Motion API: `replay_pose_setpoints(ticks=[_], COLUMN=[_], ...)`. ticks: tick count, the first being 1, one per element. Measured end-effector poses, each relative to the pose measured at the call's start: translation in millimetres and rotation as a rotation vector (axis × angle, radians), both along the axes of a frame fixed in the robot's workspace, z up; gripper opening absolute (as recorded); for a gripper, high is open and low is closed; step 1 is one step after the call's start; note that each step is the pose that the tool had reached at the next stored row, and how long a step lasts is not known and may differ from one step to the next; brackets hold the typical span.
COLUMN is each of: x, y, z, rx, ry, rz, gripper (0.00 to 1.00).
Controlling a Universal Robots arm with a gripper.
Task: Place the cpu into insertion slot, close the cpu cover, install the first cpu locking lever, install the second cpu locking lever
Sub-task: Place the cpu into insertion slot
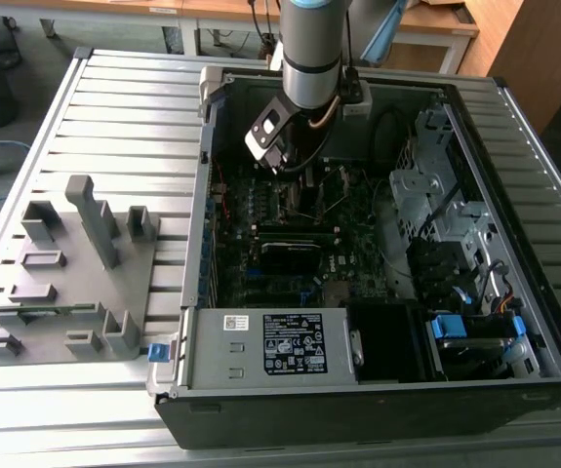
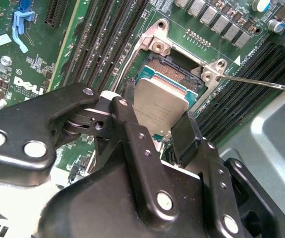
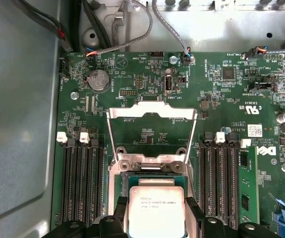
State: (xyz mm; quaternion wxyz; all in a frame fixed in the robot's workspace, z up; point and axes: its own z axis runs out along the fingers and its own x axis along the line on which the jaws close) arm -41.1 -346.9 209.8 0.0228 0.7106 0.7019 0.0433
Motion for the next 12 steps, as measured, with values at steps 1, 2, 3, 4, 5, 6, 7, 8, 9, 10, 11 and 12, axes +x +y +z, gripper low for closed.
replay_pose_setpoints(ticks=[1,2,3,4,5,6,7,8,9,10,11,12], x=[0.0,0.0,0.0,-0.1,-0.2,-0.2,-0.2,-0.2,-0.2,-0.3,-0.2,-0.2], y=[0.0,0.0,0.0,0.1,0.1,0.1,0.0,0.1,0.0,0.1,0.4,0.7], z=[0.0,-0.1,-0.2,-0.7,-1.3,-2.0,-2.9,-3.7,-4.0,-4.0,-4.1,-4.3], rx=[0.0000,0.0001,0.0002,0.0005,0.0005,0.0003,0.0002,0.0004,0.0003,0.0003,0.0004,0.0006], ry=[0.0000,-0.0001,-0.0001,-0.0003,-0.0004,-0.0002,-0.0002,-0.0002,-0.0001,0.0000,-0.0001,-0.0001], rz=[0.000,0.000,0.000,0.000,0.000,0.000,0.000,0.000,0.000,0.000,0.000,0.000], gripper=[0.54,0.54,0.54,0.54,0.54,0.54,0.54,0.54,0.54,0.54,0.54,0.54])
